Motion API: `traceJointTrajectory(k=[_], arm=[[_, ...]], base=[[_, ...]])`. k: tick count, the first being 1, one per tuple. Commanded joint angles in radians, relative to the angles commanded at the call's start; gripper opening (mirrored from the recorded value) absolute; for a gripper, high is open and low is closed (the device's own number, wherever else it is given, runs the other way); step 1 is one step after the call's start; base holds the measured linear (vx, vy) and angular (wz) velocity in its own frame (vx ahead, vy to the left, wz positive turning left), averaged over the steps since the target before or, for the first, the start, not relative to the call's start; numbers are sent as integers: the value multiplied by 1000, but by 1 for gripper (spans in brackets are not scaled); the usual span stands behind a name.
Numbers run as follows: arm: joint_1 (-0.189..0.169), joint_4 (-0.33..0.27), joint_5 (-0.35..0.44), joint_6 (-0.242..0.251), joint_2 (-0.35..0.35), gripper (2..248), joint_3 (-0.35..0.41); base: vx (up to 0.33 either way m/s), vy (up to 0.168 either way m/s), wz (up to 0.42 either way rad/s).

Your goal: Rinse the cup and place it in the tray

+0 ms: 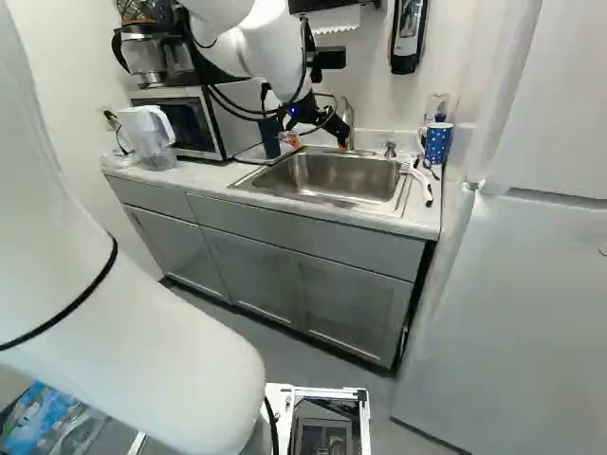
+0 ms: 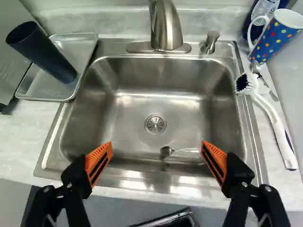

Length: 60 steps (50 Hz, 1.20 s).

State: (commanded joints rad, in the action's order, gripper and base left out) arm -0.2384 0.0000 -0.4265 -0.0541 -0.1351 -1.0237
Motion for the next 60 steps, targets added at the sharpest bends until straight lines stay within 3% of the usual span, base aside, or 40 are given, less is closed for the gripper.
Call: traceJointTrajectory(k=[60], arm=[[0, 0, 0, 0, 0, 247, 0]], base=[[-139, 38, 5]])
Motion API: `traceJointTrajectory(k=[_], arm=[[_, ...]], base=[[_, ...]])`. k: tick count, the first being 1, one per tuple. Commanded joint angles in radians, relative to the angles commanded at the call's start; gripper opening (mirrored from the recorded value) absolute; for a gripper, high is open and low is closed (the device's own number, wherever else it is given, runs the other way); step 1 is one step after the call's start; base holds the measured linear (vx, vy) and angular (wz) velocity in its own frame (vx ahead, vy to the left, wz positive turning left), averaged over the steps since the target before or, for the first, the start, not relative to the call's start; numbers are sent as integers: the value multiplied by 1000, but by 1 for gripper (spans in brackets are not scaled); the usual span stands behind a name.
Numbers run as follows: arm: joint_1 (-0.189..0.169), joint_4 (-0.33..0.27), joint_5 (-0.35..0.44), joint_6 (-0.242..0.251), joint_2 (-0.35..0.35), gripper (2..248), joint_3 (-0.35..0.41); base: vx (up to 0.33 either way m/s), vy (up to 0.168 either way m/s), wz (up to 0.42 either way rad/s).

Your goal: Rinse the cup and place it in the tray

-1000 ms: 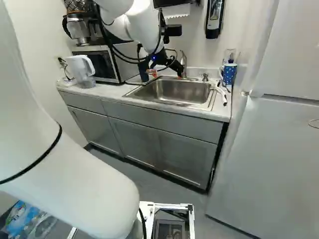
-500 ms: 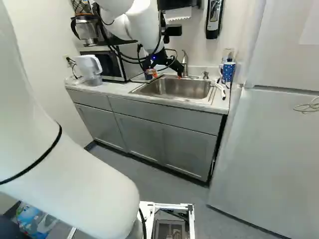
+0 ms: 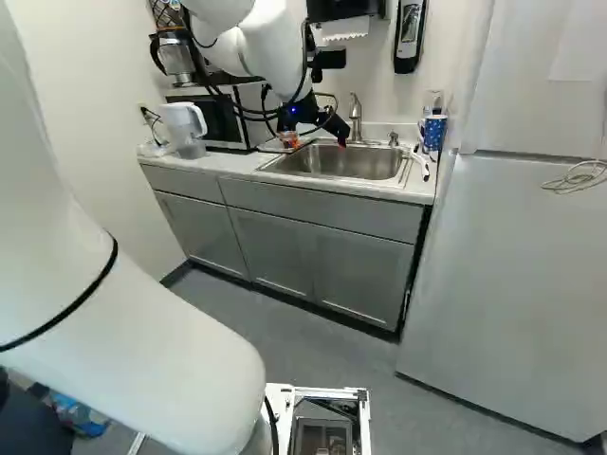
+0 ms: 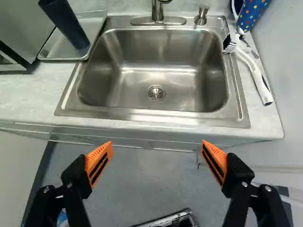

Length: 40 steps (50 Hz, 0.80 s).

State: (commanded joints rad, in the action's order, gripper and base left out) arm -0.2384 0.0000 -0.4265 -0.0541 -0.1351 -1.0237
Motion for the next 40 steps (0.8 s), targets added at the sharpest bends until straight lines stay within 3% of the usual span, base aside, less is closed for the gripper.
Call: traceJointTrajectory(k=[40], arm=[[2, 0, 9, 0, -1, 247, 6]], base=[[-30, 11, 2]])
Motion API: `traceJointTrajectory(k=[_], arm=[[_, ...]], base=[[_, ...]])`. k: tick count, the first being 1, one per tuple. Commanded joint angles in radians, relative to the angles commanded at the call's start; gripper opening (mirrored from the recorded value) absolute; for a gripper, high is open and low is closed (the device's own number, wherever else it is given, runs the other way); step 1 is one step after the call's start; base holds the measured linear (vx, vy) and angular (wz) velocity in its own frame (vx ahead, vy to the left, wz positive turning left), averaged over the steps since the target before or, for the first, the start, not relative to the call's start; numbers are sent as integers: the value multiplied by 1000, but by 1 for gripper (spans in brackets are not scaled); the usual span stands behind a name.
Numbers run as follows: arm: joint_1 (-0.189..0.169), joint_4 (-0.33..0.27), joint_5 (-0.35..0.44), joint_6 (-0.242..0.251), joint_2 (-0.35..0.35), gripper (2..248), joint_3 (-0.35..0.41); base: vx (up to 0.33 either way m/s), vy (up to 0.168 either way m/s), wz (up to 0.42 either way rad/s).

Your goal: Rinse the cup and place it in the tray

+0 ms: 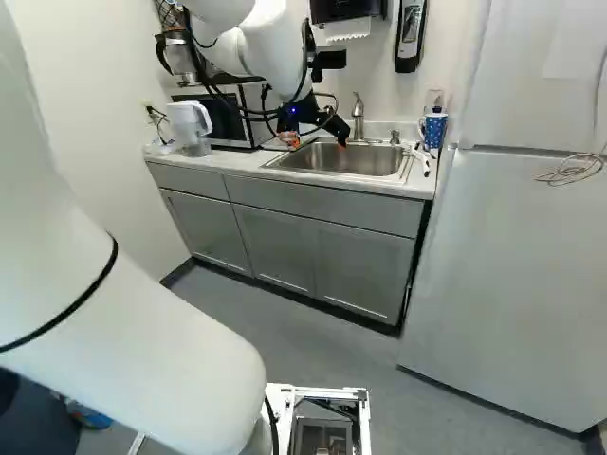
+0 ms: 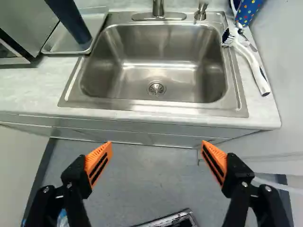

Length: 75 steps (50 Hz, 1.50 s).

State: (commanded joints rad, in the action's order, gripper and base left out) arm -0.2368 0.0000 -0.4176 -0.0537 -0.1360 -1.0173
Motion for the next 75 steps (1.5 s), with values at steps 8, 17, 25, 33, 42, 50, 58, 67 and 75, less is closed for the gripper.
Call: traceJointTrajectory(k=[8, 17, 25, 33, 42, 50, 58, 67, 75], arm=[[3, 0, 15, 1, -2, 247, 11], [7, 0, 41, 2, -5, 247, 29], [13, 0, 71, 3, -8, 247, 51], [20, 0, 108, 5, -12, 247, 78], [29, 0, 159, 7, -18, 247, 115], [39, 0, 212, 9, -23, 247, 153], [50, 0, 271, 11, -30, 247, 196], [64, 0, 349, 15, -39, 247, 251], [78, 0, 424, 18, -47, 247, 306]], base=[[0, 0, 0], [0, 0, 0], [0, 0, 0], [0, 0, 0], [0, 0, 0], [0, 0, 0], [0, 0, 0], [0, 0, 0], [0, 0, 0]])
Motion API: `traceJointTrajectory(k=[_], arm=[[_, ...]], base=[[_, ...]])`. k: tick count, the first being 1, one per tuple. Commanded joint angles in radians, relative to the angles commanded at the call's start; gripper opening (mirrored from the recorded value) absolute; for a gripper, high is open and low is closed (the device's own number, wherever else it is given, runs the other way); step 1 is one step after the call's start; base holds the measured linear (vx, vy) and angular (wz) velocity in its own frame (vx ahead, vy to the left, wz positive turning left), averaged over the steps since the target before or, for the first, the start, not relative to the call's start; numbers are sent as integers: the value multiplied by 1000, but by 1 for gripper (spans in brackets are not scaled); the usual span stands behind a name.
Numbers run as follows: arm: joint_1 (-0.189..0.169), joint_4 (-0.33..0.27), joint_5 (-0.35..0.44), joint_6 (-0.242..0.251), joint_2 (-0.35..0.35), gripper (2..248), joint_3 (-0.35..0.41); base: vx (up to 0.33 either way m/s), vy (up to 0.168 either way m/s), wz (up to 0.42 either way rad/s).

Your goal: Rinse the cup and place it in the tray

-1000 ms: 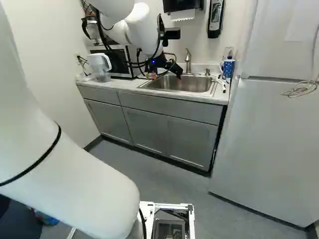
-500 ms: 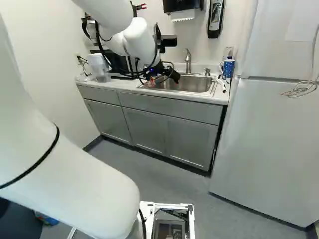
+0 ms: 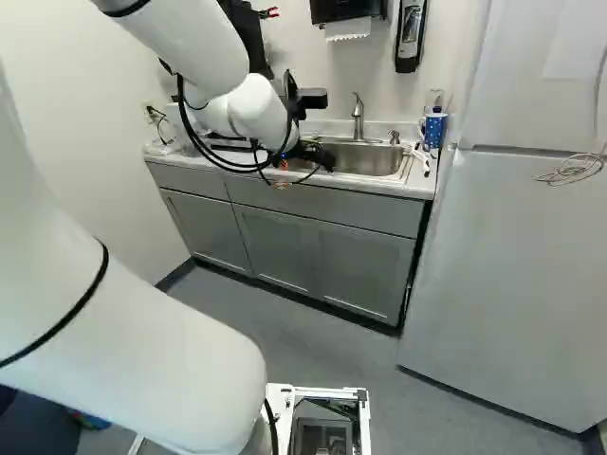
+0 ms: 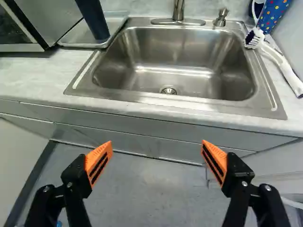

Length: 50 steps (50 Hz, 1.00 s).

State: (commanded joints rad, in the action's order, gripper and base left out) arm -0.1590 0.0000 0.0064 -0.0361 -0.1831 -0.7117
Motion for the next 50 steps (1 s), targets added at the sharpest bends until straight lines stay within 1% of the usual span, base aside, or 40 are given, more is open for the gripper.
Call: traceJointTrajectory(k=[33, 50], arm=[[67, 0, 366, 15, -41, 247, 264], [98, 0, 531, 22, -59, 247, 383]], base=[[0, 0, 0], [0, 0, 0]])
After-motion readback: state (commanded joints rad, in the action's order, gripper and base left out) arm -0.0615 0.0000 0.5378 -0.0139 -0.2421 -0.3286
